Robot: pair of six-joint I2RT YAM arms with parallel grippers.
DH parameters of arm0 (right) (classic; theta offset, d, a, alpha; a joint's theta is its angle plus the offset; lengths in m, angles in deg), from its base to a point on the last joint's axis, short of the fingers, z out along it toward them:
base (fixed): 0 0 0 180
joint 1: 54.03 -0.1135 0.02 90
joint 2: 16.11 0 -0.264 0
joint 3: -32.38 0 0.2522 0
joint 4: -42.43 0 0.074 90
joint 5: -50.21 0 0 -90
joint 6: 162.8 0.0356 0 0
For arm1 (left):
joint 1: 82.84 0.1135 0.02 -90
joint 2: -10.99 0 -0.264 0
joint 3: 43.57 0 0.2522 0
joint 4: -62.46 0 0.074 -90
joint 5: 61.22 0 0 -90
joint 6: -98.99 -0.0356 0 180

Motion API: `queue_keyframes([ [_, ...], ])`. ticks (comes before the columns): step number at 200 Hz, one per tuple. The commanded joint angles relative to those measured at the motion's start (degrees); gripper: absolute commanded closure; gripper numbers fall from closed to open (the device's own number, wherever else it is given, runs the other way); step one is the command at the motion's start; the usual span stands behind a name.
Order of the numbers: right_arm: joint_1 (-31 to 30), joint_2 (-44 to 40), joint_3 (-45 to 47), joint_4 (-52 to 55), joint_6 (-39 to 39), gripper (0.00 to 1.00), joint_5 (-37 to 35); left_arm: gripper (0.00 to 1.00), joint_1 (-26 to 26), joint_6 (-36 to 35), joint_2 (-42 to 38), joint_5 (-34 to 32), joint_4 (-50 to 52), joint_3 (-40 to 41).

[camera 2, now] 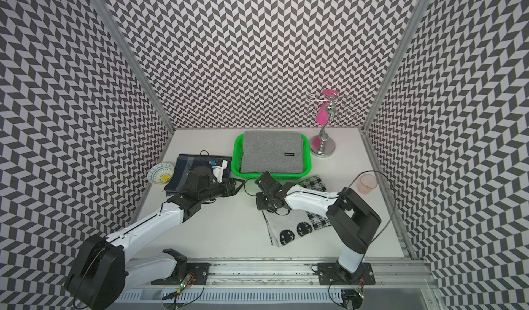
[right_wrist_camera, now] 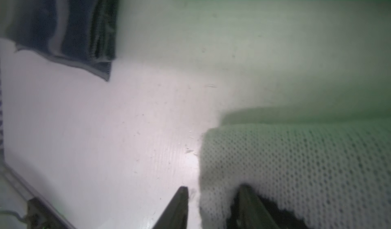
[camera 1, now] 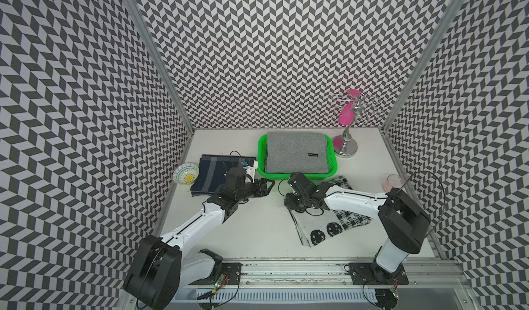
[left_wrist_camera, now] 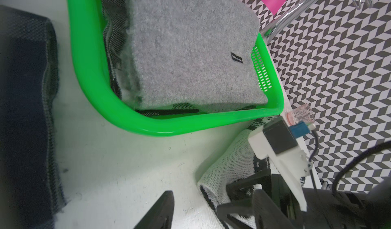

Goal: Put the folded scarf in the basket
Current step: Move the scarf to the center of the board.

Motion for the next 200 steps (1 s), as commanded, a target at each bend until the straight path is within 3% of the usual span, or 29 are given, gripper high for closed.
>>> queue_keyframes([
  [1, 0.1, -2.76, 1.27, -5.66, 0.39, 0.44, 4.22, 0.33, 0.63, 0.19, -1.61, 0.36, 0.76, 0.88],
  [44, 2.39, -12.17, 4.0, 0.35, -2.35, 0.43, 0.15, 0.33, -1.12, 3.63, -4.79, 1.63, -0.79, 4.15],
  [99, 15.63, -25.81, 11.63, 3.4, -7.63, 0.44, 1.05, 0.32, -14.87, 14.92, -6.17, -3.55, -10.24, 11.71],
  [139, 19.71, -27.81, 12.38, 4.17, -10.83, 0.45, 2.26, 0.23, -25.34, 19.95, -5.14, -11.14, -12.53, 13.92],
  [200, 19.9, -29.51, 13.85, 3.79, -12.38, 0.45, 2.96, 0.18, -29.72, 22.05, 3.05, -13.0, -15.64, 13.84],
])
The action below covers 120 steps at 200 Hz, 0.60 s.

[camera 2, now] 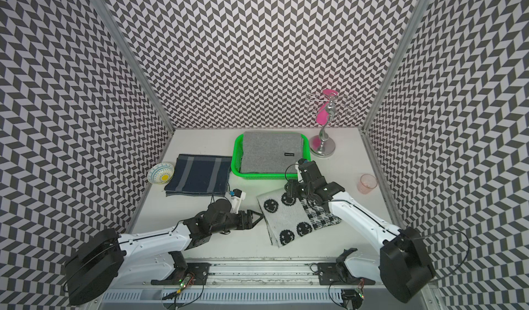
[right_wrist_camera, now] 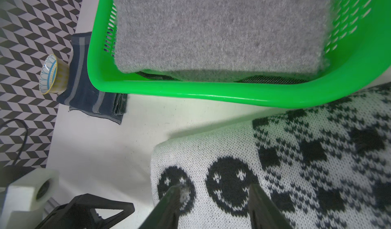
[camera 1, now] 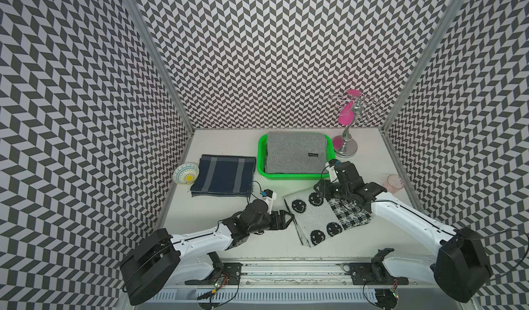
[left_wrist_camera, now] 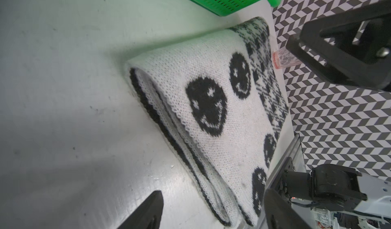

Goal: Put the folded scarf in the basket
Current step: Move the scarf to the center of the board.

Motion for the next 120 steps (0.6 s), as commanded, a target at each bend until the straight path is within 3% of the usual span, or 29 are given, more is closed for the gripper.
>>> queue_keyframes([
  [1, 0.39, -2.52, 0.8, -0.71, -1.64, 0.45, 0.01, 0.18, -1.9, 1.0, 2.85, -2.75, -1.96, -1.22],
  [45, 0.53, -4.41, 0.47, -0.05, -2.61, 0.44, 0.47, 0.18, -3.47, 2.56, 10.03, -3.63, -6.97, -1.95],
  [92, 0.88, -6.98, 0.95, 0.87, -3.61, 0.45, 0.03, 0.18, -9.05, 4.39, 17.85, -5.27, -9.32, -5.14],
  [120, 1.22, -8.42, 0.91, 1.41, -3.89, 0.45, 0.19, 0.24, -10.63, 5.81, 23.01, -4.28, -11.44, -5.83],
])
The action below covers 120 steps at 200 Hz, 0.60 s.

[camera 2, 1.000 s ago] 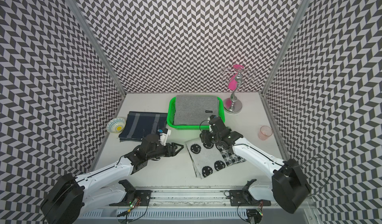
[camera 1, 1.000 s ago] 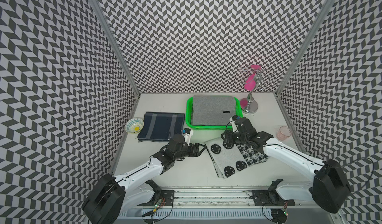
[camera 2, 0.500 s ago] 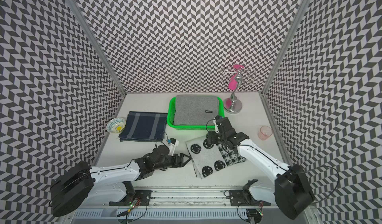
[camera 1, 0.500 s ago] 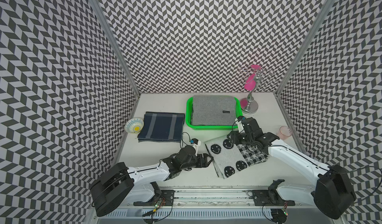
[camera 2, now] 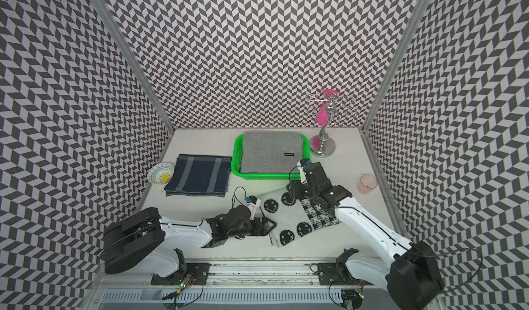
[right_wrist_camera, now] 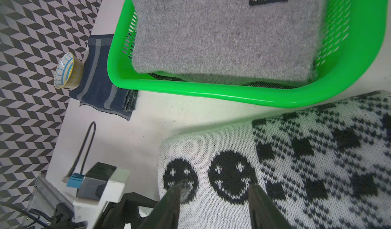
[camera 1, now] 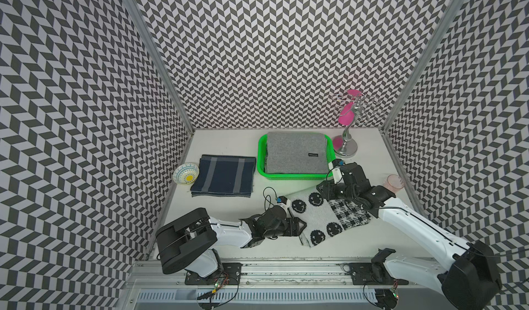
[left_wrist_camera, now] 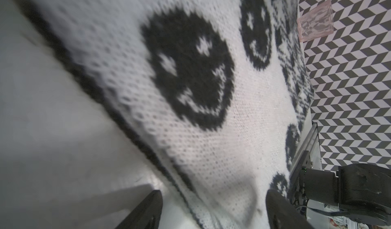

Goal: Put the folded scarf in the basket
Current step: Move the scarf to the center of the board.

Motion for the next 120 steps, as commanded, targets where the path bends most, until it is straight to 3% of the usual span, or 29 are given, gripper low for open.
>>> queue_keyframes([
  [1, 0.46, -2.31, 0.36, -0.54, -1.07, 0.45, -0.12, 0.24, -1.11, 1.73, 4.35, 0.02, -1.58, -0.19],
  [17, 0.51, -2.89, 0.4, -0.48, -1.18, 0.45, -0.08, 0.34, -1.13, 2.62, 6.78, 1.95, -5.02, 0.71],
  [34, 0.48, -3.37, 0.79, -0.45, -1.53, 0.44, -0.08, 0.65, -1.17, 2.54, 7.76, 2.86, -7.41, 1.63],
  [52, 0.62, -3.62, 1.61, -0.61, -1.74, 0.45, -0.23, 0.8, -1.02, 1.69, 6.48, 2.86, -6.57, 2.54],
  [89, 1.0, -3.47, 4.38, -3.22, -2.51, 0.45, 1.58, 0.84, 1.21, -1.1, -2.49, 4.32, -0.91, 7.74],
  [120, 2.18, -3.98, 7.77, -7.31, -5.18, 0.5, 5.55, 0.86, 9.9, -6.98, -13.99, 9.18, 9.8, 13.66],
])
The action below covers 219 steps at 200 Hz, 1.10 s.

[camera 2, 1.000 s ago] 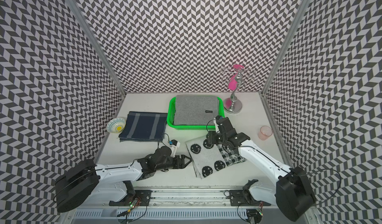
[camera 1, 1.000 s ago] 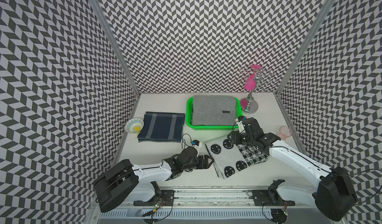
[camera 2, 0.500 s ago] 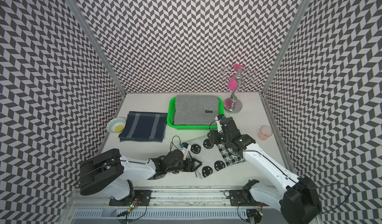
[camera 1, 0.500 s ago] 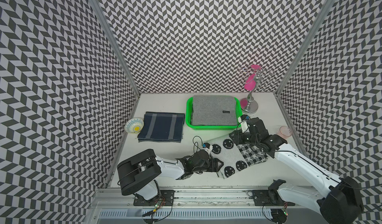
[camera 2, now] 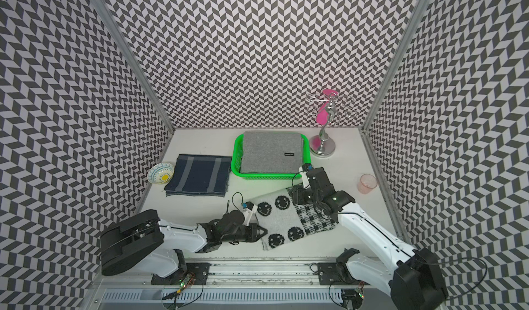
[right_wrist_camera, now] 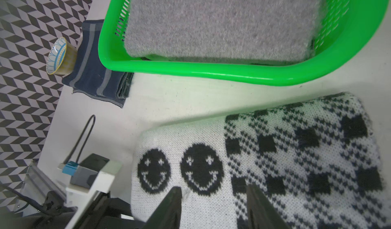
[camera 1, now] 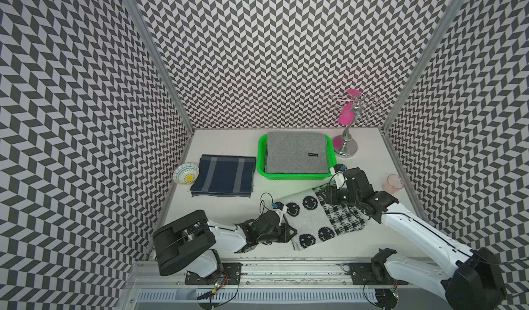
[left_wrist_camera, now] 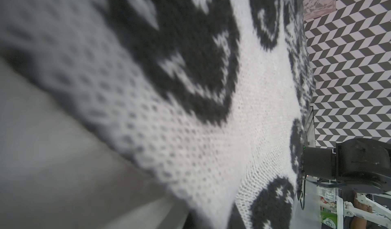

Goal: Put the folded scarf in the basket
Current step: Move the scarf to the center of the board.

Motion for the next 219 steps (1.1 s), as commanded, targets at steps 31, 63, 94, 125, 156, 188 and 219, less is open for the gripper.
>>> queue_keyframes([
  [31, 4.13, -1.7, 6.3, -10.69, -2.08, 0.51, 7.43, 0.76, 16.81, -14.17, -17.14, 6.47, 23.91, 5.2],
  [63, 6.71, 0.83, 10.1, -13.78, -1.29, 0.36, 13.19, 0.68, 19.15, -14.57, -14.34, 6.6, 24.93, 2.59],
  [94, 6.76, -3.31, 12.75, -14.67, 3.46, 0.19, 11.64, 0.48, 19.39, -12.42, -22.01, 1.99, 26.45, 2.48],
  [125, 7.26, -8.21, 16.56, -14.8, 6.84, 0.13, -0.07, 0.26, 19.88, -10.52, -24.53, -0.84, 24.0, 1.91],
  [156, 8.25, -7.02, 21.16, -19.13, 10.05, 0.12, 0.57, 0.22, 19.97, -12.5, -15.85, 0.88, 21.1, -0.55],
  [188, 8.39, -2.65, 21.88, -18.39, 8.27, 0.11, 2.86, 0.02, 19.93, -11.48, -15.16, 0.87, 16.94, 0.79],
  [219, 8.22, -1.93, 25.05, -21.66, 8.9, 0.15, 9.07, 0.0, 20.06, -12.24, -15.68, 0.44, 17.37, 0.81],
])
